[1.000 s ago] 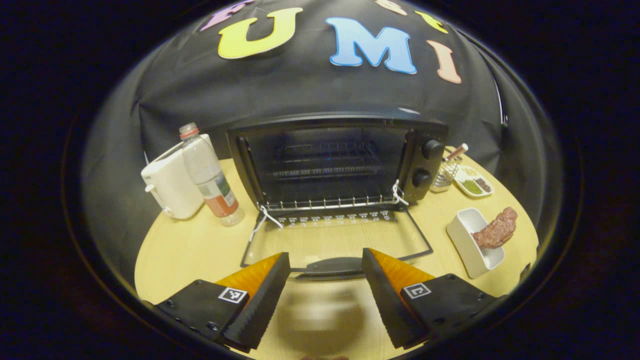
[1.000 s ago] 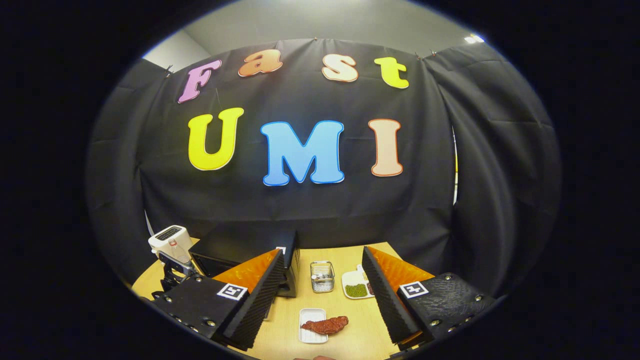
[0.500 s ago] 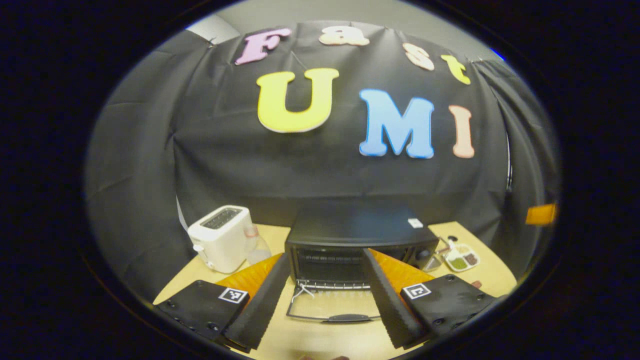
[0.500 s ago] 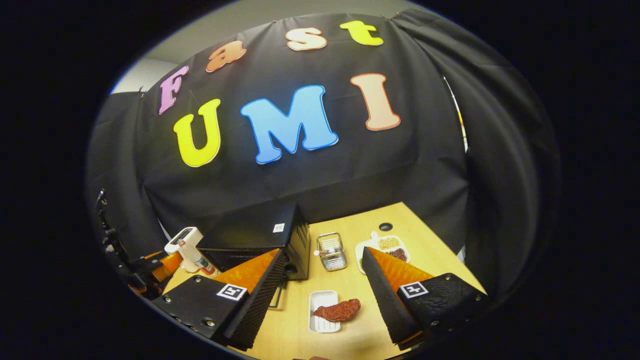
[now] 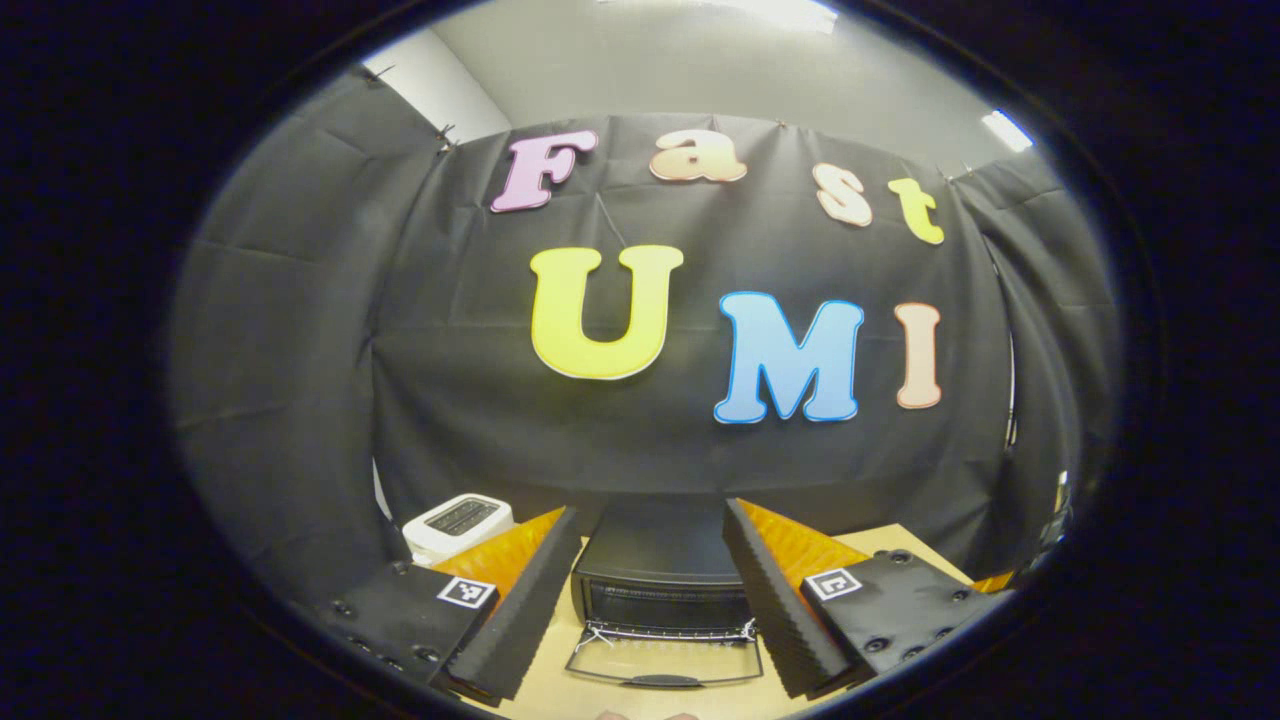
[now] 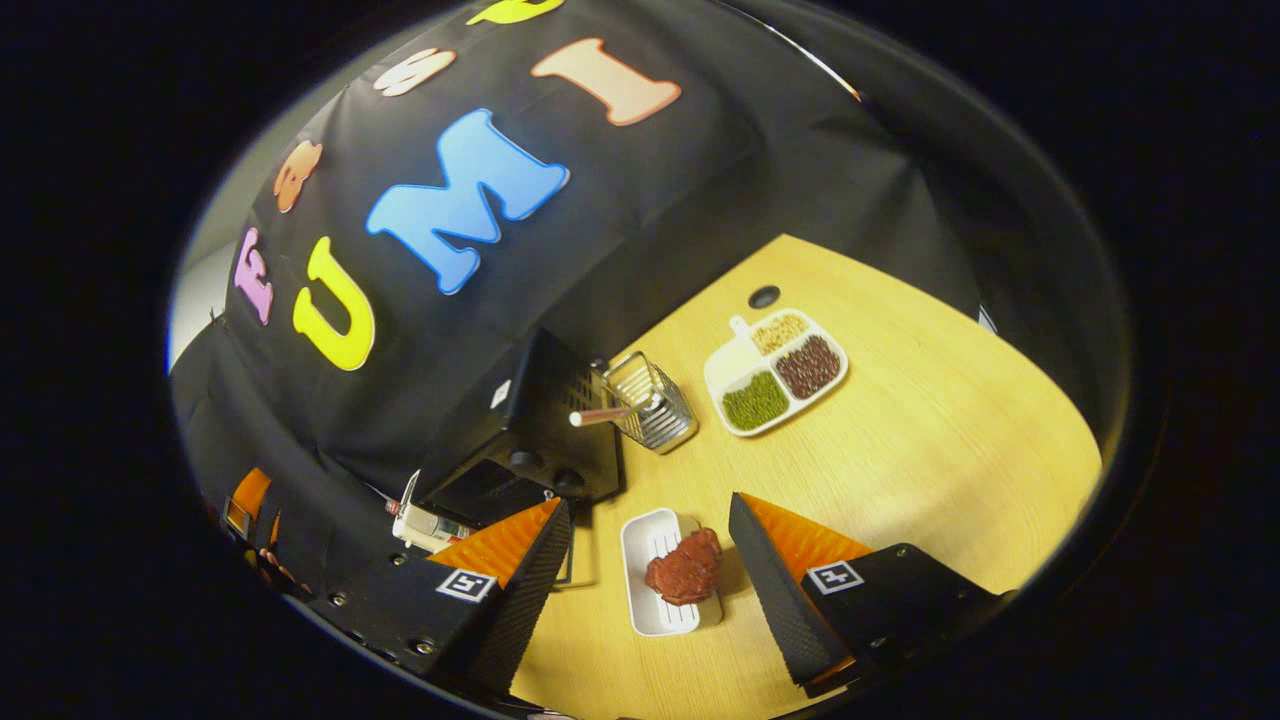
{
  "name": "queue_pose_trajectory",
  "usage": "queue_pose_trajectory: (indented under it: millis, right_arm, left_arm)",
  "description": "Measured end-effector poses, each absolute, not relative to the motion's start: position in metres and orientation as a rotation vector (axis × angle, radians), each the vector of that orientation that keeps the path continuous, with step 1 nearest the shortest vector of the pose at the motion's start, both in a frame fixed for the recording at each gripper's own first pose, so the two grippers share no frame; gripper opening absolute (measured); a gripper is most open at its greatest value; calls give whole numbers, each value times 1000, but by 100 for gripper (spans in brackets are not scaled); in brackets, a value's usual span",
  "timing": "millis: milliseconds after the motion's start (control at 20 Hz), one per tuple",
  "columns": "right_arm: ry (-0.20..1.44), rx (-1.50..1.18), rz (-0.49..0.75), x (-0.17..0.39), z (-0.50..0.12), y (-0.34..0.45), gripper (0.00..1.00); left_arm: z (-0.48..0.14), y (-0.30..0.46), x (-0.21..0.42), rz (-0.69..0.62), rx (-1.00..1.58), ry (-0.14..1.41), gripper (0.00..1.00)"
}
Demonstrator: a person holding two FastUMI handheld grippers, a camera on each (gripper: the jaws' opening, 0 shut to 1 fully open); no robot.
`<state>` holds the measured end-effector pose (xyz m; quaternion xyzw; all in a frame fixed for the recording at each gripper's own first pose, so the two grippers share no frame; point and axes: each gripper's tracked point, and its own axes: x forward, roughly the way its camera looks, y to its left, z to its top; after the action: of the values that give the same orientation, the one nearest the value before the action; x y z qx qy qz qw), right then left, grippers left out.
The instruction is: Open the electric oven with the left hand, put the food in, and close the electric oven.
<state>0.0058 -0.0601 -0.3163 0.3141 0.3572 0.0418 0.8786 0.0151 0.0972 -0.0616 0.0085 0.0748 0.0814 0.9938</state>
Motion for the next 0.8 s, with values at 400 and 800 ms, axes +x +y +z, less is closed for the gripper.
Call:
queue_pose_trajectory:
  millis: [400, 800]
  right_arm:
    - [915, 759, 163, 0, -393, -41, 94]
    - [966, 805, 200, -12, -393, -38, 69]
  left_arm:
    - [-52, 95, 8, 231, 48, 160, 100]
    - [-70, 98, -5, 271, 69, 223, 100]
